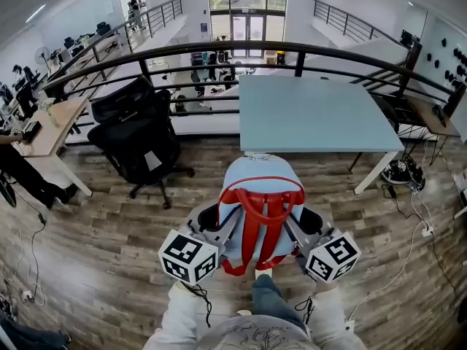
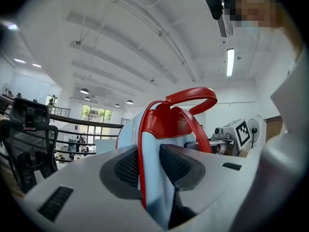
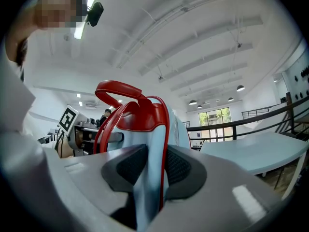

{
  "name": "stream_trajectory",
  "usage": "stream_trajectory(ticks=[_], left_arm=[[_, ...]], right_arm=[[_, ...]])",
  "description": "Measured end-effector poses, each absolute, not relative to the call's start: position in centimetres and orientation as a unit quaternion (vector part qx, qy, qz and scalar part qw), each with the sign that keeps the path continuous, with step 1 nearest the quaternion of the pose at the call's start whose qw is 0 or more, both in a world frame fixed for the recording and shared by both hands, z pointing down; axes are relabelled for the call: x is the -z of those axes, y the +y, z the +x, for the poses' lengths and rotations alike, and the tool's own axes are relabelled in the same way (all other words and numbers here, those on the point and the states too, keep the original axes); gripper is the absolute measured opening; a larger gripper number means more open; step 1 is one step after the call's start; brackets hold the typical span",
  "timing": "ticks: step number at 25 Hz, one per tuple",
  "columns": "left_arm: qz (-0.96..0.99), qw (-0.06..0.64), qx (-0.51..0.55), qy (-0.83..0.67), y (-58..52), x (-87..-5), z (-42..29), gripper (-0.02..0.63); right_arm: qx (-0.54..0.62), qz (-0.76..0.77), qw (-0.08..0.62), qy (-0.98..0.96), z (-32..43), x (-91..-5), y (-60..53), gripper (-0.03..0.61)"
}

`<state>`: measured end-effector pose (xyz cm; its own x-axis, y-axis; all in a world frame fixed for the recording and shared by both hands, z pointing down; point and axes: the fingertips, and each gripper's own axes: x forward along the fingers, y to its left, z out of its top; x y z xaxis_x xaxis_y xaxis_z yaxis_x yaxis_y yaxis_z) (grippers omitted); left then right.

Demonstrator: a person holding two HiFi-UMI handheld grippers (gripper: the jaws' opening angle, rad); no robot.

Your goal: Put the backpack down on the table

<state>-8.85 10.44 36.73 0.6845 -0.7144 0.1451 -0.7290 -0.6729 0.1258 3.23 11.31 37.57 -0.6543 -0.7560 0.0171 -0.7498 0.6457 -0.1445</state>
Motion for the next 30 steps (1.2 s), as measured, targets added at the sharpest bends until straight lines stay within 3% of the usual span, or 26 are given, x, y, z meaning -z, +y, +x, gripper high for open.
stream_trajectory(ticks=[30], left_arm=[[0.893, 0.093, -0.036, -0.44, -1.2, -36.9, -5.5, 0.117]], right_arm=[[0.06, -0.366, 0.023, 0.928, 6.5, -37.3, -1.6, 0.121]])
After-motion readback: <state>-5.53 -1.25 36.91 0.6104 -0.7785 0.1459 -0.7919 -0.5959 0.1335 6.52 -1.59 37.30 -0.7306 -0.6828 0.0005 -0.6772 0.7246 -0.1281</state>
